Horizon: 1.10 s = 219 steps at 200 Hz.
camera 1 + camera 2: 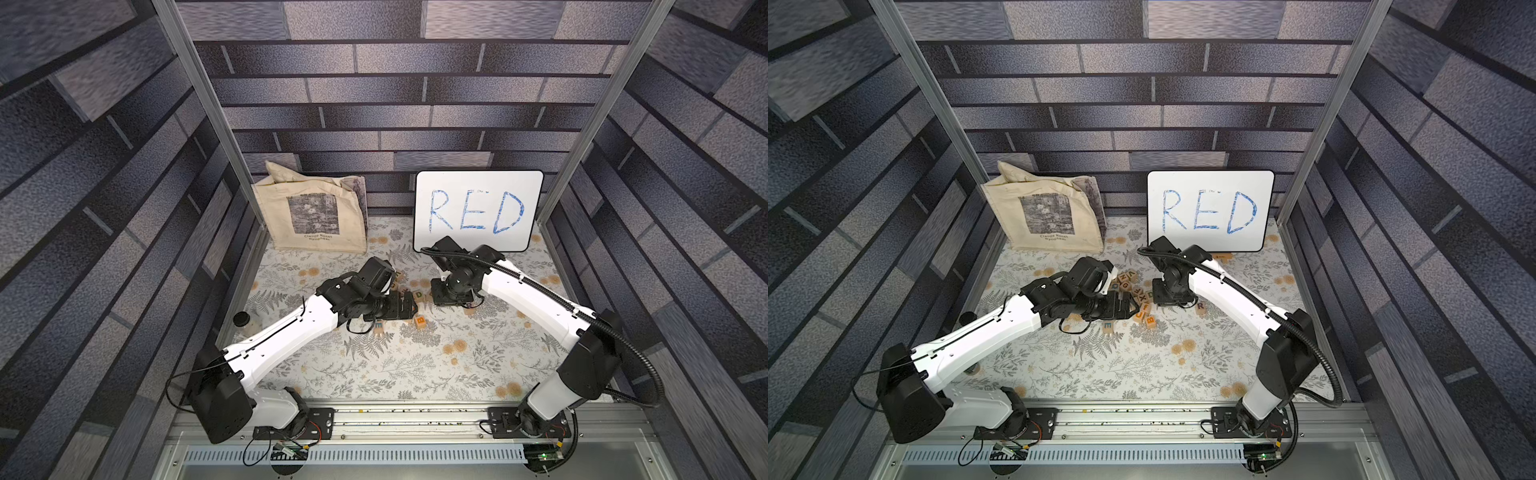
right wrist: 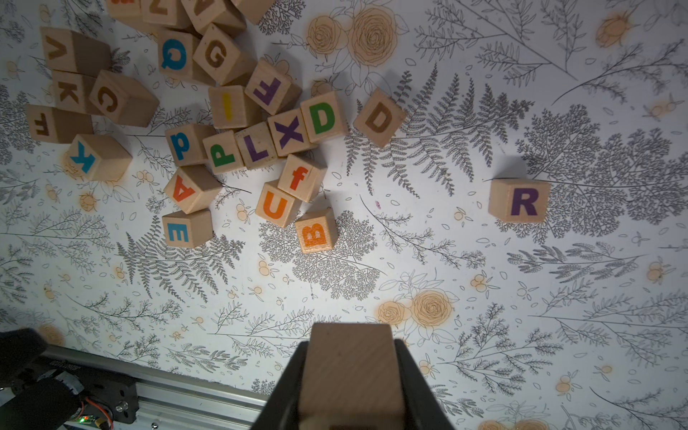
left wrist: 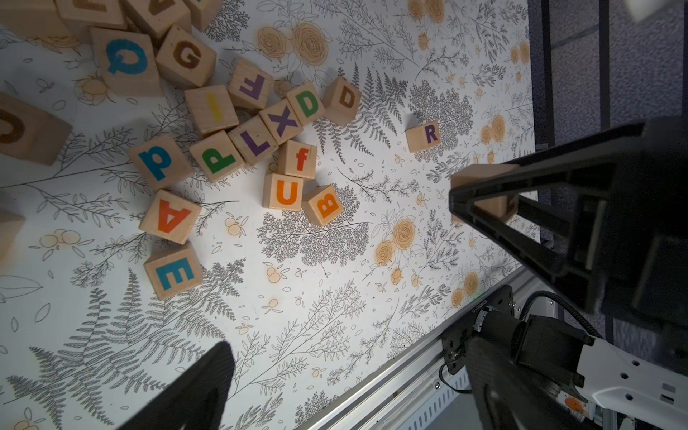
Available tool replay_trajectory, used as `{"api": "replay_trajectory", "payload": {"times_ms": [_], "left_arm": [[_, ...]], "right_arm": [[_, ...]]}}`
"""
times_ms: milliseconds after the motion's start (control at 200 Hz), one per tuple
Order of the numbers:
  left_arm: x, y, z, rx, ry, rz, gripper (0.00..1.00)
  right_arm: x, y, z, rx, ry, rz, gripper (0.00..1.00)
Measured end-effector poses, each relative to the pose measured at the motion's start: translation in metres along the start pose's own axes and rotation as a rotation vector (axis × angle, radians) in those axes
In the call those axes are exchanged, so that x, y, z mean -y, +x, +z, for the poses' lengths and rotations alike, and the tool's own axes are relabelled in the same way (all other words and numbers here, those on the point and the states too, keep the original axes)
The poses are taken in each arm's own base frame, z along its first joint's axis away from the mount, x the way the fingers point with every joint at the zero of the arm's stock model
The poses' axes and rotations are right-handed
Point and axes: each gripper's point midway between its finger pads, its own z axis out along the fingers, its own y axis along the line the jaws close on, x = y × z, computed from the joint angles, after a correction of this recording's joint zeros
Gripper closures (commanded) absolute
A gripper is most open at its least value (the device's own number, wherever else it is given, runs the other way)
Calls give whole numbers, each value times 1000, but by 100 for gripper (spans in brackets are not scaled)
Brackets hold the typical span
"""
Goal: Assemble the uppercase word "red" with letter blocks
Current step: Place the letter block at the center of the board.
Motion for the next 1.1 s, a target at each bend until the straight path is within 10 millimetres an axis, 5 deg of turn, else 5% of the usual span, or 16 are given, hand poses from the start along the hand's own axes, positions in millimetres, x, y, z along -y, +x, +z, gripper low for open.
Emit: {"api": "replay_trajectory", "payload": {"times_ms": [596,1097], "left_arm": [[35,-21,29,-26,90,60,0],[51,-16,51,-74,147,105,0]], "right_arm": [[54,-7,8,-12,77,56,85],[108,-7,19,-41,172,109,86]]}}
